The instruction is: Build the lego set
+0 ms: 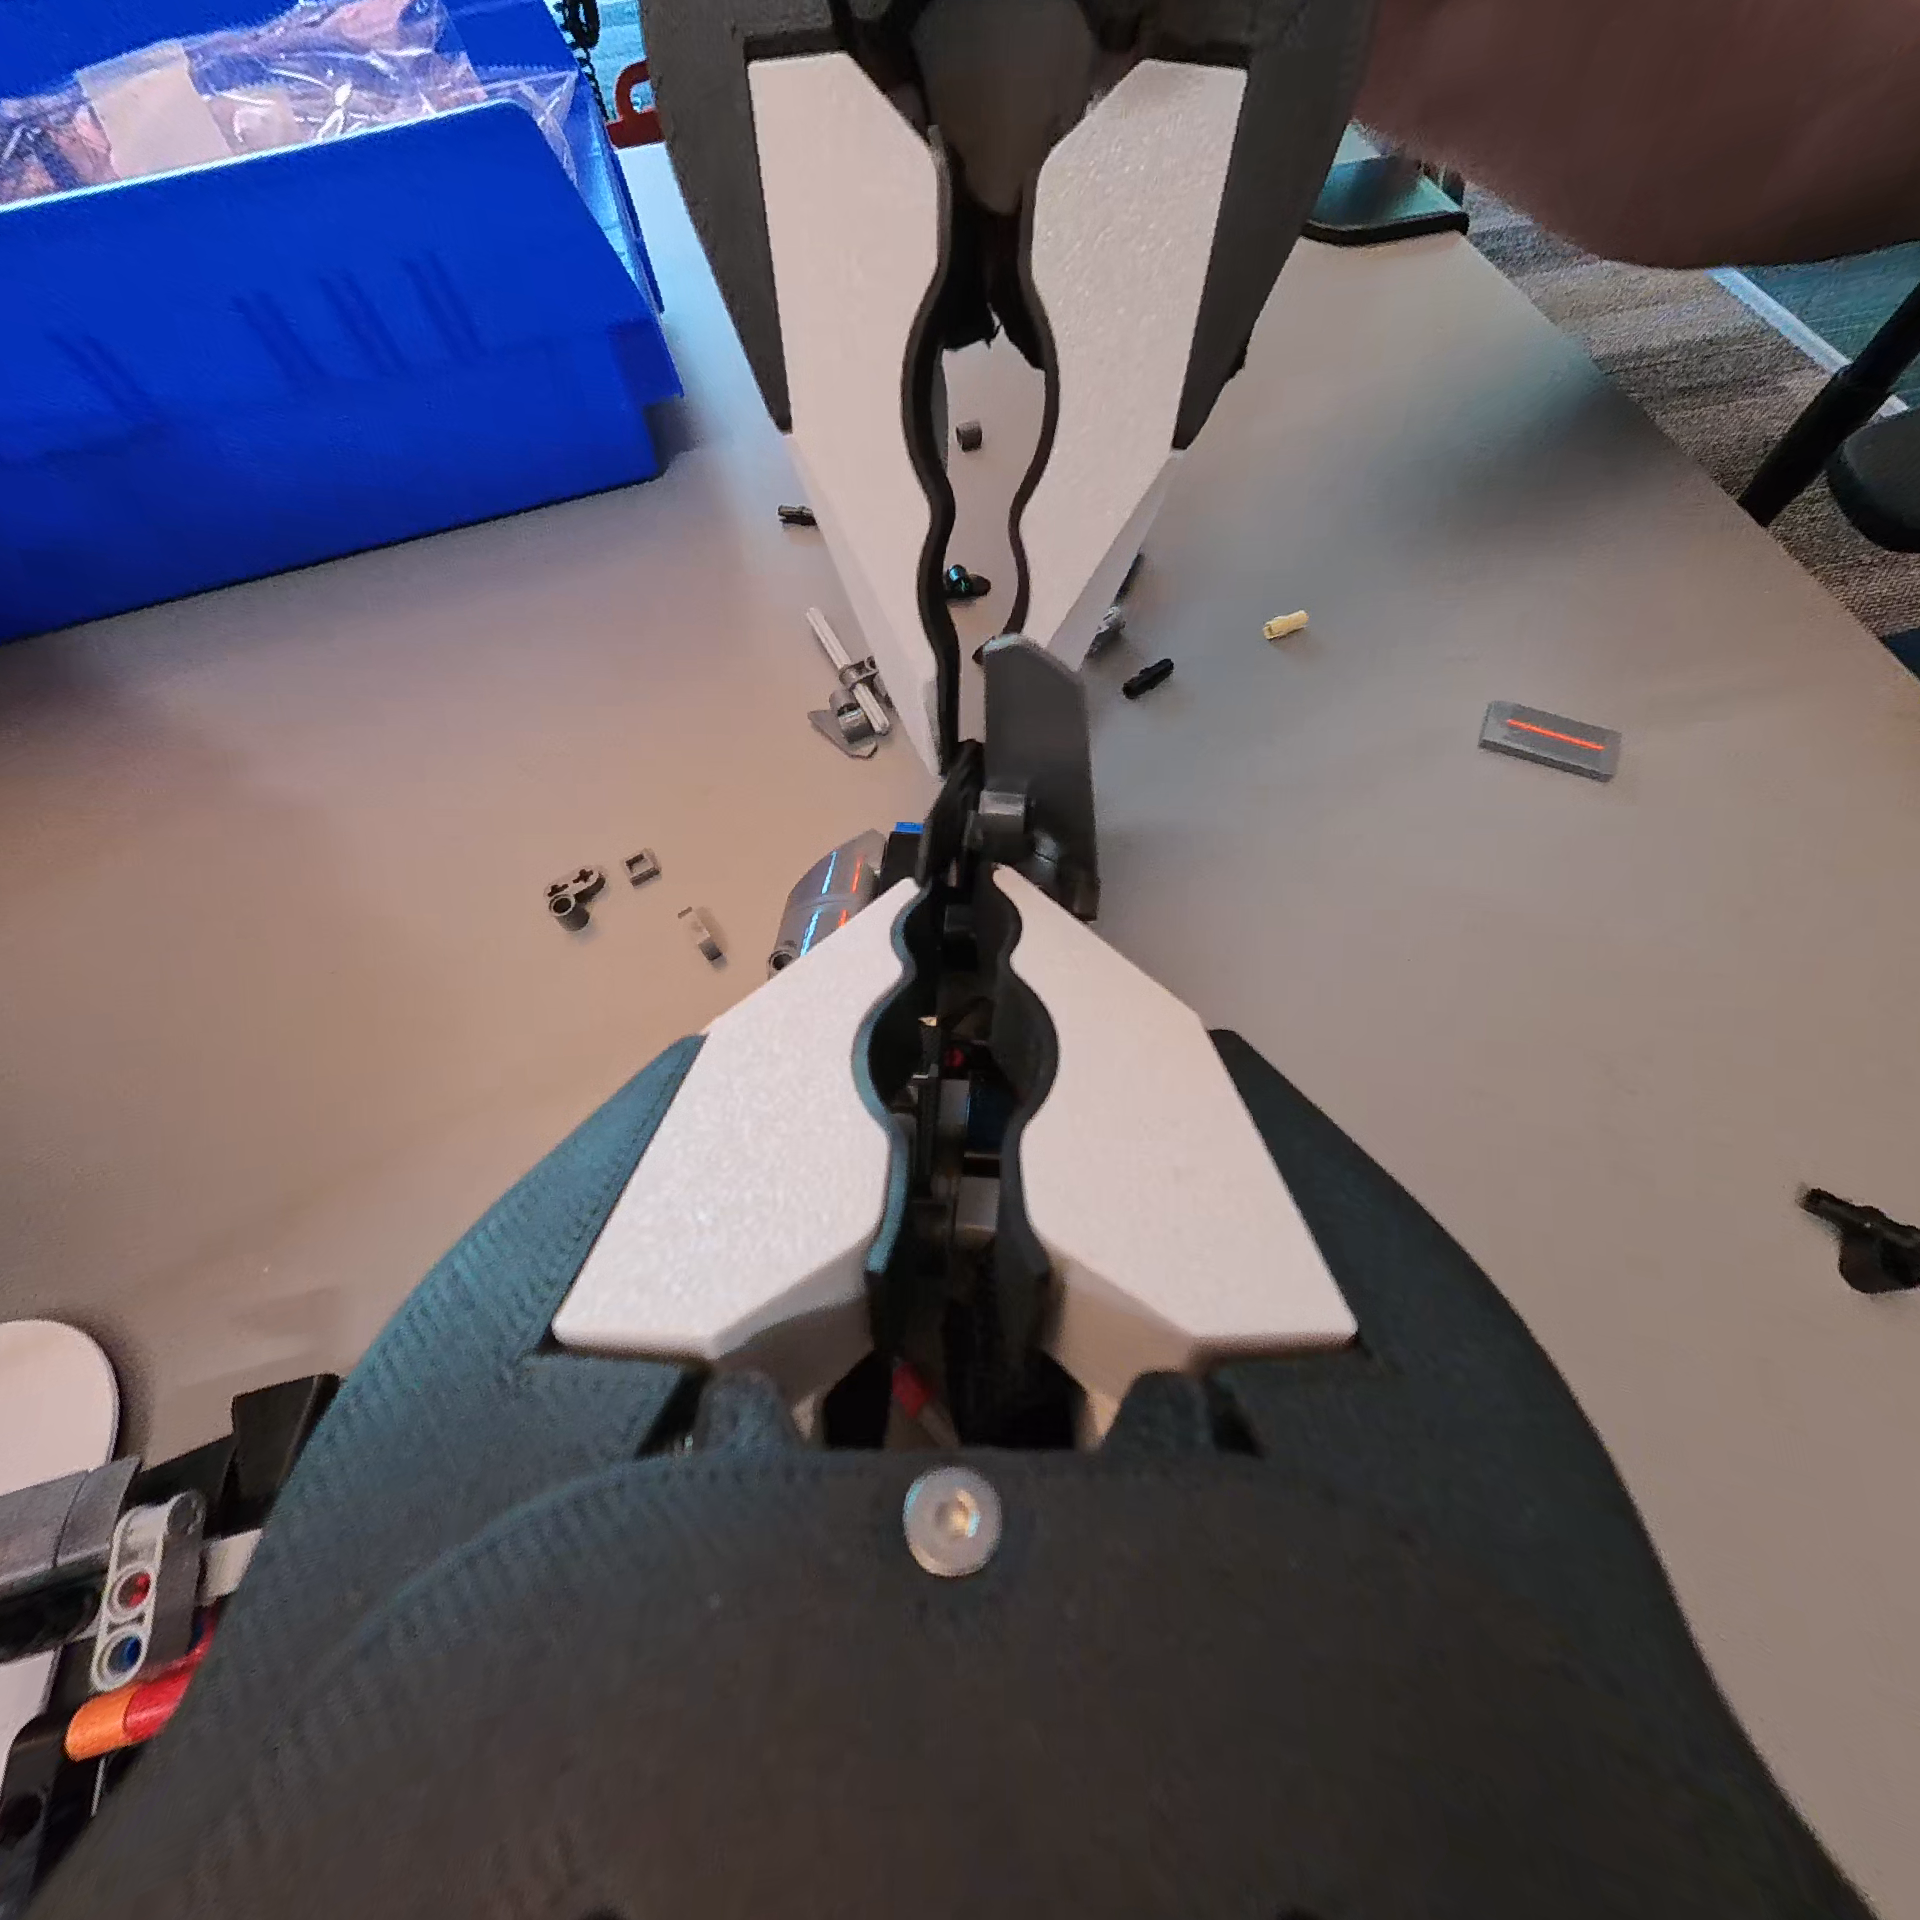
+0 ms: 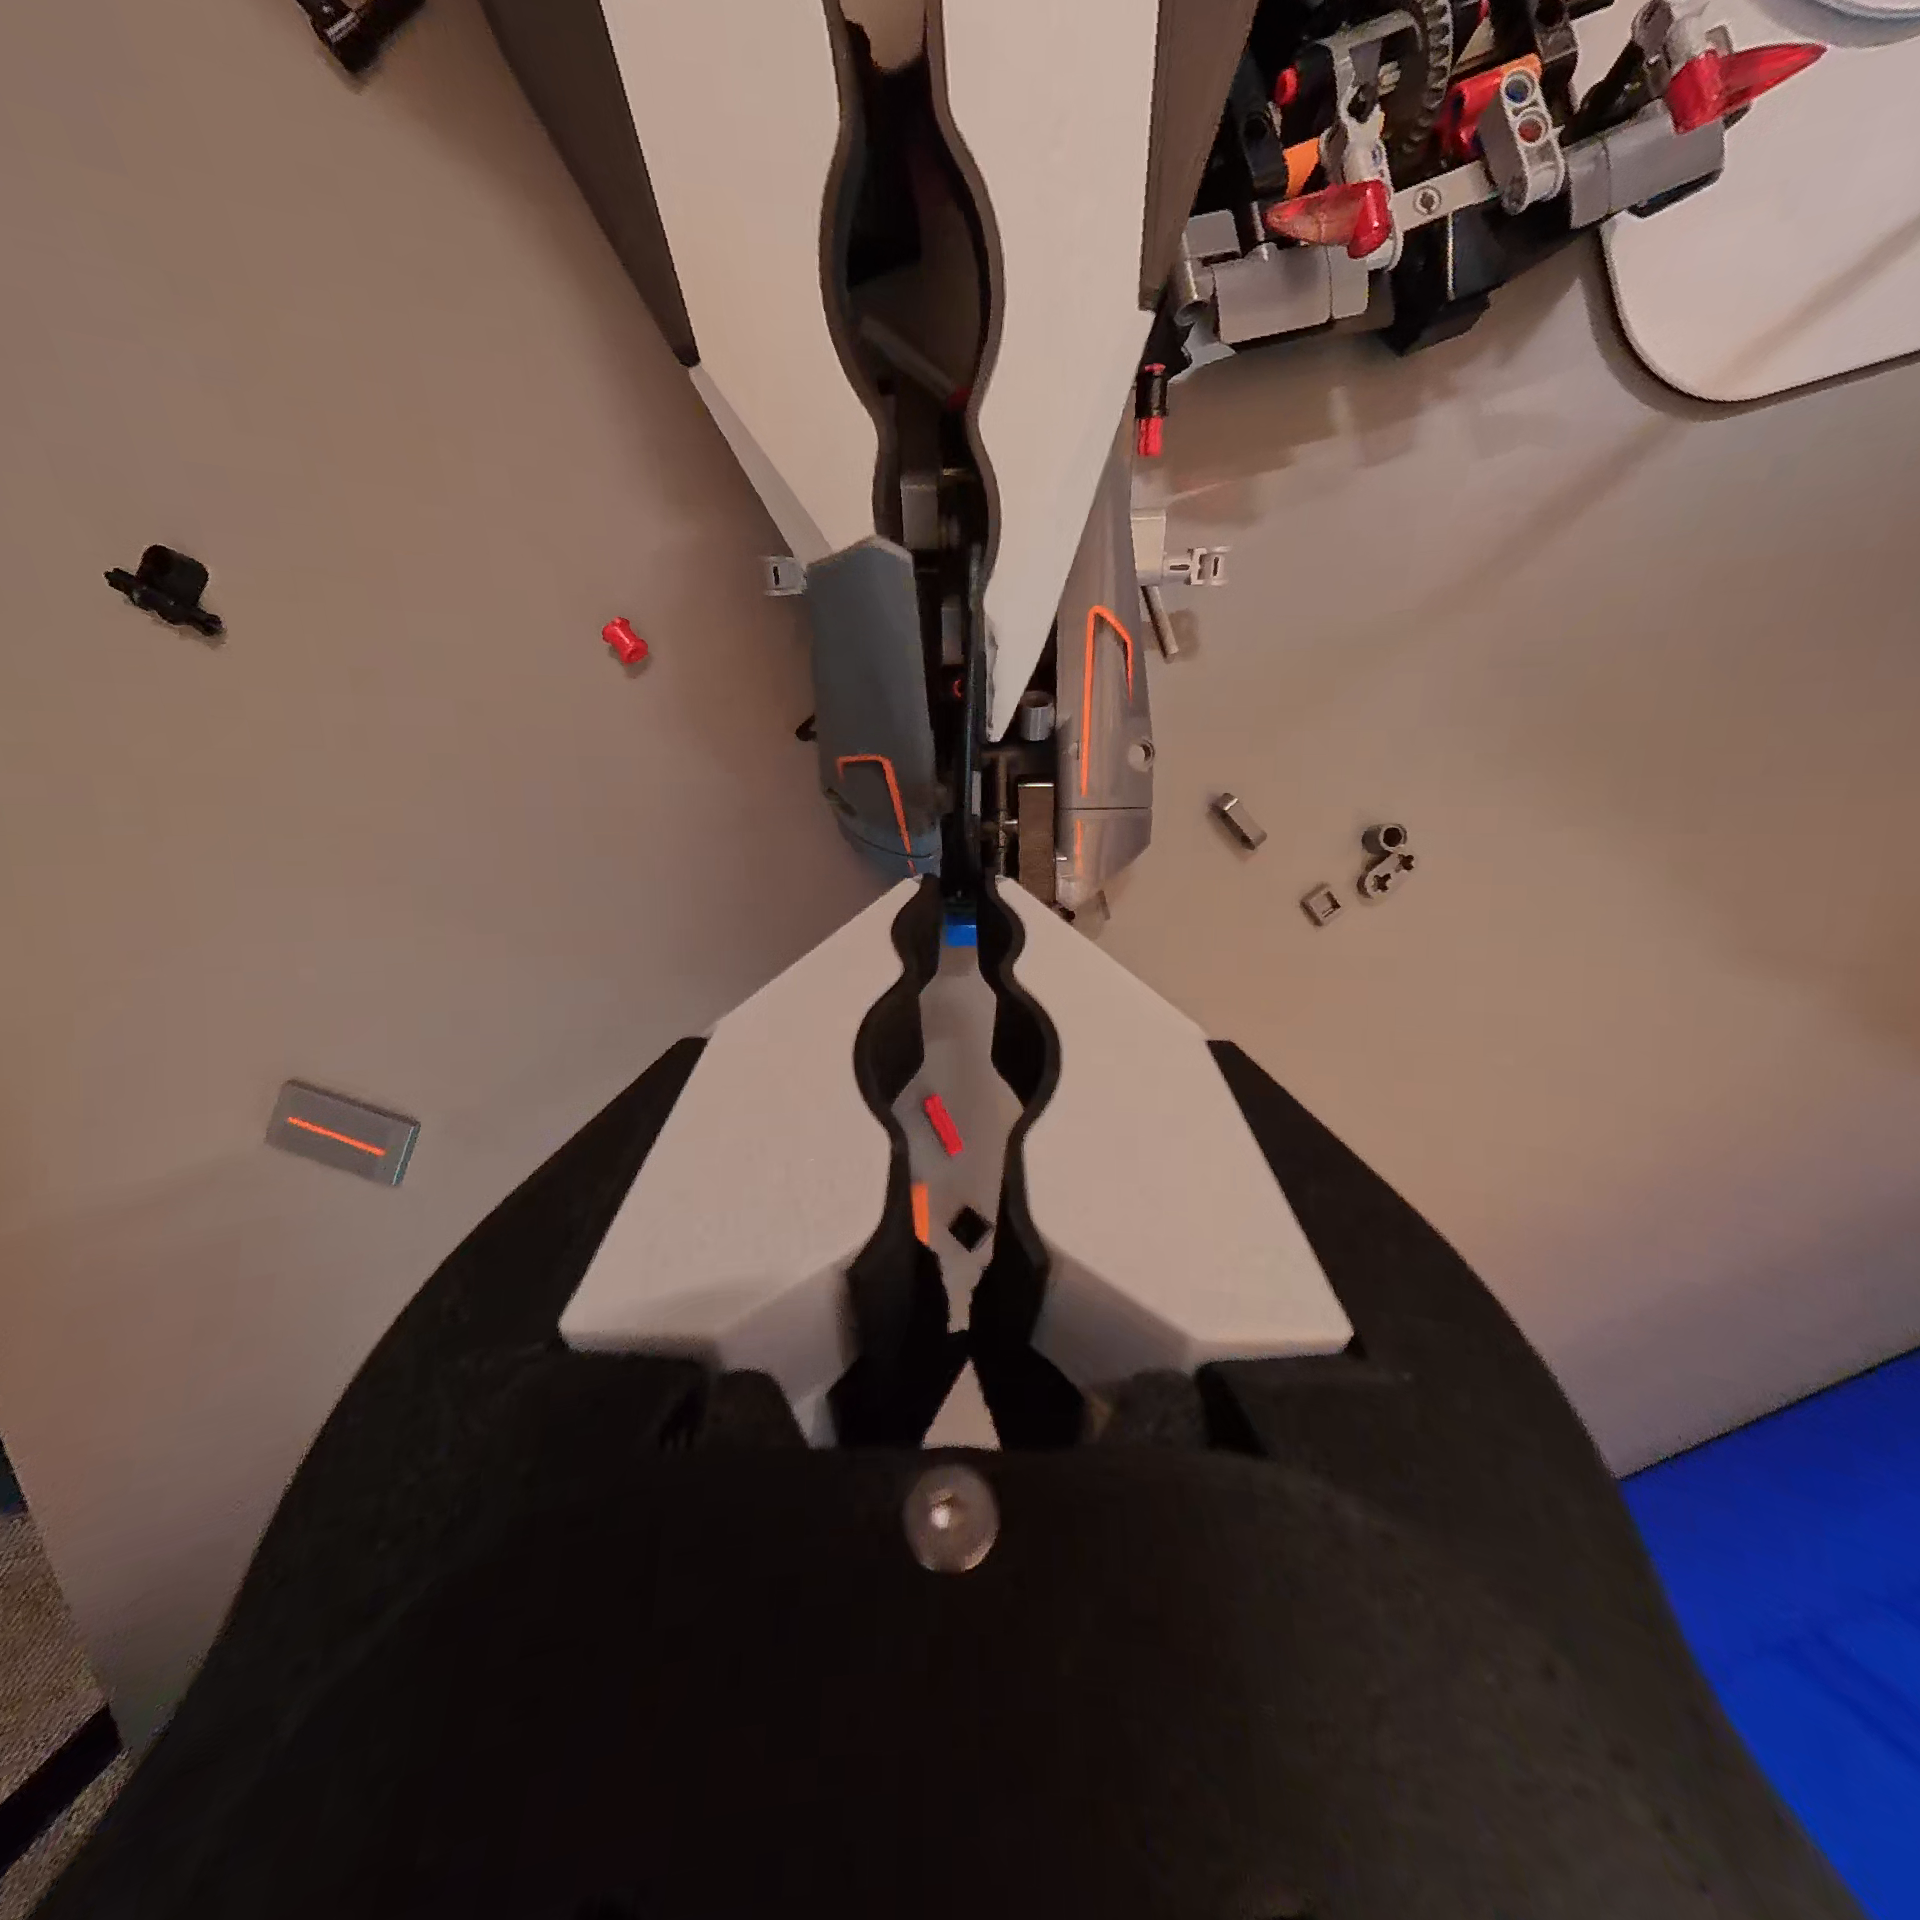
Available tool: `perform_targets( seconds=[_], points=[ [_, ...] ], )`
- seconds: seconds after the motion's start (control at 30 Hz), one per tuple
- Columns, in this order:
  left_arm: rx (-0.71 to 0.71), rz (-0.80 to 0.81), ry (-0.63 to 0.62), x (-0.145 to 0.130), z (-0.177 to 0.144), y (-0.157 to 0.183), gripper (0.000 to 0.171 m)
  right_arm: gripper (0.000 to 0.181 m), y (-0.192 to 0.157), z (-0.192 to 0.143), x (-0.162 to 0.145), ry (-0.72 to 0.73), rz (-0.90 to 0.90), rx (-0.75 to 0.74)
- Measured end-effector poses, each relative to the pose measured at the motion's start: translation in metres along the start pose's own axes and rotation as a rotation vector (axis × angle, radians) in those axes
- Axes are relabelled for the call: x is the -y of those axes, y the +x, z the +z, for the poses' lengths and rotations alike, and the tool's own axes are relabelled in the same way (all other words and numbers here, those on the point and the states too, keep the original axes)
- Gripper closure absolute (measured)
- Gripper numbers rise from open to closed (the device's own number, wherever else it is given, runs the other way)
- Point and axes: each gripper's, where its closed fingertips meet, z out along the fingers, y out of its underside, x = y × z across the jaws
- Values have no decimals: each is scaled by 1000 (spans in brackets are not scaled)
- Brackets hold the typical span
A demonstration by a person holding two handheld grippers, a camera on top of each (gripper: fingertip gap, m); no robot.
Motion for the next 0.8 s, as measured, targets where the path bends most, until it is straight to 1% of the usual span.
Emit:
perform_targets(
  seconds=[0.2, 0.37, 0.53, 0.57, 0.6, 0.63, 0.67, 0.7, 0.73, 0.77, 0.8],
  points=[
    [2, 5, -5, 0, 0, 0, 168, 177, -1, 0, 1, -67, -18, -5],
    [11, 21, -17, 0, 1, -2, 168, 177, 4, 0, 0, -141, -56, -44],
    [-11, 8, -6, 2, 2, 2, 169, 177, 7, 1, -1, -180, -88, -60],
    [-15, 9, 7, 4, 3, 3, 171, 177, 3, 4, 1, -172, -95, -39],
    [-36, -8, 72, 16, 0, 6, 171, 177, -4, 9, 6, -147, -95, -2],
    [-55, -30, 79, 20, 0, 8, 171, 178, -5, 13, 7, -160, -94, -4],
    [1, 21, 13, 12, 4, 3, 171, 177, 3, 16, 2, -206, -116, -56],
    [19, 49, -19, 7, 5, 3, 171, 177, -1, 19, 2, -200, -111, -30],
    [-15, 5, -9, 8, 6, 6, 171, 177, -3, 19, 2, -182, -102, -11],
    [-29, -21, -4, 7, 4, 6, 171, 177, -2, 19, 2, -169, -88, -25],
    [-19, -18, -3, 5, 3, 2, 171, 177, 0, 17, 2, -166, -80, -38]
  ],
)
